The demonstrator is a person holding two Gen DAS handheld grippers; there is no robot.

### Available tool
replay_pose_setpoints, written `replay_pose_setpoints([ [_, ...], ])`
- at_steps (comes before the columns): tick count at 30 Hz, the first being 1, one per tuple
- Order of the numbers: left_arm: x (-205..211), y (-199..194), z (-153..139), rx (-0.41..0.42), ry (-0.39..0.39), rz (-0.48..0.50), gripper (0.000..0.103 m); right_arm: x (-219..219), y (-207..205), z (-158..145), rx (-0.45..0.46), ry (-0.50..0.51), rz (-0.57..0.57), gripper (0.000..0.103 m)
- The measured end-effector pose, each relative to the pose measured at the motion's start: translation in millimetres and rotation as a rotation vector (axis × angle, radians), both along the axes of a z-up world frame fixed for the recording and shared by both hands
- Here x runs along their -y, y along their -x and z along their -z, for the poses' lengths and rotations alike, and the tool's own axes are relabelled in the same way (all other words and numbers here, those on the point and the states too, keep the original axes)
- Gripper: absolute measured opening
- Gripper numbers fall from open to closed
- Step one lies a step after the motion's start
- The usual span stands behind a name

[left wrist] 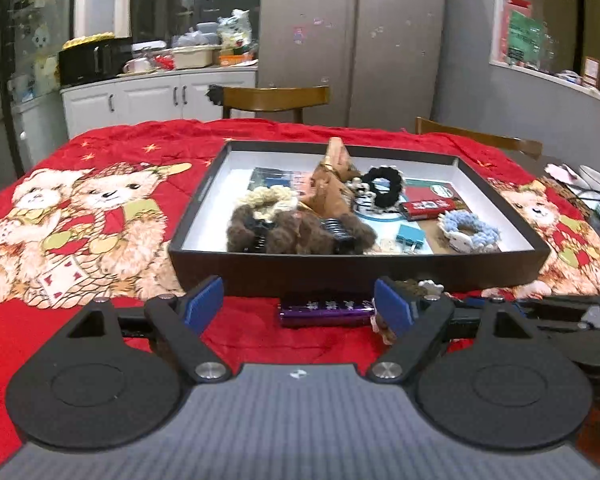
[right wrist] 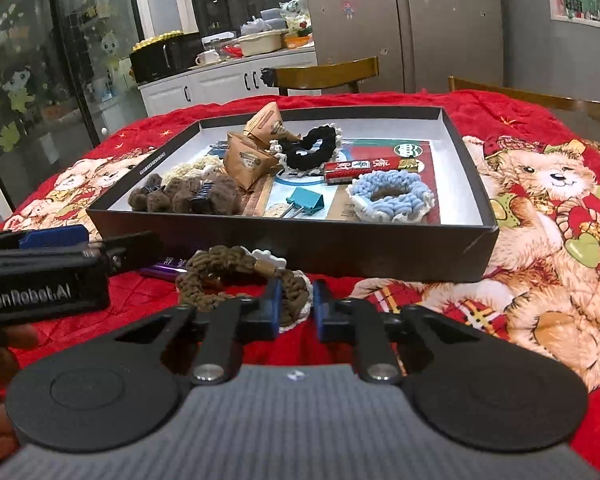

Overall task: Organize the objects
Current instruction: 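Move the left tool to the purple candy bar while the right tool approaches the brown braided scrunchie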

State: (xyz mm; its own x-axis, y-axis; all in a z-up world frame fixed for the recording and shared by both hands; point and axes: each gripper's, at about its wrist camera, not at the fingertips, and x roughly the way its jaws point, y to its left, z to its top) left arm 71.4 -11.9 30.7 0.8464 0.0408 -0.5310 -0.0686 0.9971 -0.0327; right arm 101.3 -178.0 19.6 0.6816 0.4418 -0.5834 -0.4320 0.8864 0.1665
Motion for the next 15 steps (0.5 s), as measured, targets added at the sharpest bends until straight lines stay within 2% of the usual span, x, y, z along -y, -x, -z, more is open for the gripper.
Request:
replay_pose_setpoints([
  [3, 6, -2, 5, -0.007, -0.021, 0.023, 0.086, 10, -3, -3, -0.027, -0.04, 0.018, 0.011],
  [6, 13, -3, 10, -0.027, -0.007, 0.071, 0.086, 20, -6, -9, -0.024, -0.082, 0.054, 0.01],
  [9, 19, -8, 17, -0.044, -0.012, 0.075, 0.086, 30, -6, -18, -0.01, -0.137, 0.077, 0.01],
  [12, 22, -14, 21, -0.063, -0.016, 0.076, 0.086, 36, -5, -26, 0.023, -0.139, 0.109, 0.01],
  [15, 25, -23, 25, -0.092, -0.019, 0.049, 0.086, 42, -8, -28, 0.015, -0.17, 0.126, 0.01],
])
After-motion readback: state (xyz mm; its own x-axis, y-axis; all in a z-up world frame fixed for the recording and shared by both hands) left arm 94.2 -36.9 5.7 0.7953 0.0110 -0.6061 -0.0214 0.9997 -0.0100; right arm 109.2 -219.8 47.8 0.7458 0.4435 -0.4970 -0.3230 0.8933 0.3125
